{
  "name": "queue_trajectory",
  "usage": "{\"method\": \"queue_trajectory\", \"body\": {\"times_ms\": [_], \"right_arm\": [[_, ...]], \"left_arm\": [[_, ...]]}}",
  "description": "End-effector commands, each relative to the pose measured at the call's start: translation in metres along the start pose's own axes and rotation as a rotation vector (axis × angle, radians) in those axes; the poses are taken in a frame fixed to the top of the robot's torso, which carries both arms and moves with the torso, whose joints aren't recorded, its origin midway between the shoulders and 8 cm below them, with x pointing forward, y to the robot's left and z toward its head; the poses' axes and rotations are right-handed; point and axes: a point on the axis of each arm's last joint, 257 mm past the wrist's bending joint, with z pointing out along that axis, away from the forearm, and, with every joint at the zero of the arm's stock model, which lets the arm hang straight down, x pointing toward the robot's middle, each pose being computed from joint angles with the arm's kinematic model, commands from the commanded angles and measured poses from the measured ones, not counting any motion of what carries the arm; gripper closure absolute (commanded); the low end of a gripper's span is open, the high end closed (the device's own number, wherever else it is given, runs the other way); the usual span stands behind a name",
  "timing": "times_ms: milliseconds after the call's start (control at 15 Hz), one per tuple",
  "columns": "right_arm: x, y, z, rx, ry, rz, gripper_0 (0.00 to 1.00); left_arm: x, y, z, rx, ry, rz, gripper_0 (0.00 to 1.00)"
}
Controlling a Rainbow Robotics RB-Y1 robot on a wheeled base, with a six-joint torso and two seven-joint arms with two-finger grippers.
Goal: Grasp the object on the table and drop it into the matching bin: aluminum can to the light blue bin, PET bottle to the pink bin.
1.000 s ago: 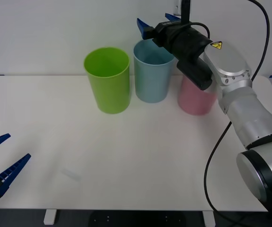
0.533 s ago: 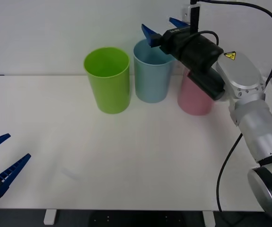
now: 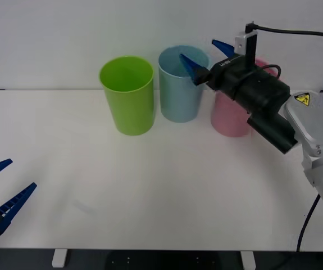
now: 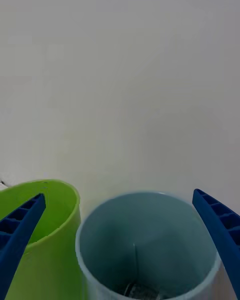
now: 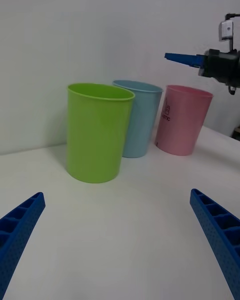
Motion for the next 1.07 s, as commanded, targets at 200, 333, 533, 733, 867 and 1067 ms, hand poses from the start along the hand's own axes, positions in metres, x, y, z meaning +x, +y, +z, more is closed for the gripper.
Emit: {"method": "queue_trajectory", "body": {"times_ms": [200, 333, 533, 733, 867, 1067], "right_arm": [[0.019, 0.018, -0.063, -0.034, 0.031, -0.019, 0.00], [0.024, 0.031, -0.091, -0.047, 0.043, -0.023, 0.00], [0.032, 0.045, -0.130, -0.055, 0.067, -0.023, 0.00], [0.040, 0.060, -0.166, -0.076, 0.099, -0.020, 0.00], [0.045, 0.067, -0.186, -0.099, 0.120, -0.031, 0.00], [0.059, 0.067, -0.211, -0.099, 0.159, -0.063, 0.00]], "left_arm": [[0.000, 0.000, 0.000, 0.000, 0.000, 0.000, 0.00], [0.000, 0.000, 0.000, 0.000, 0.000, 0.000, 0.00], [0.000, 0.000, 0.000, 0.000, 0.000, 0.000, 0.00], [0.000, 0.000, 0.000, 0.000, 0.000, 0.000, 0.00], [0.000, 0.000, 0.000, 0.000, 0.000, 0.000, 0.00], [0.000, 0.000, 0.000, 0.000, 0.000, 0.000, 0.00]]}}
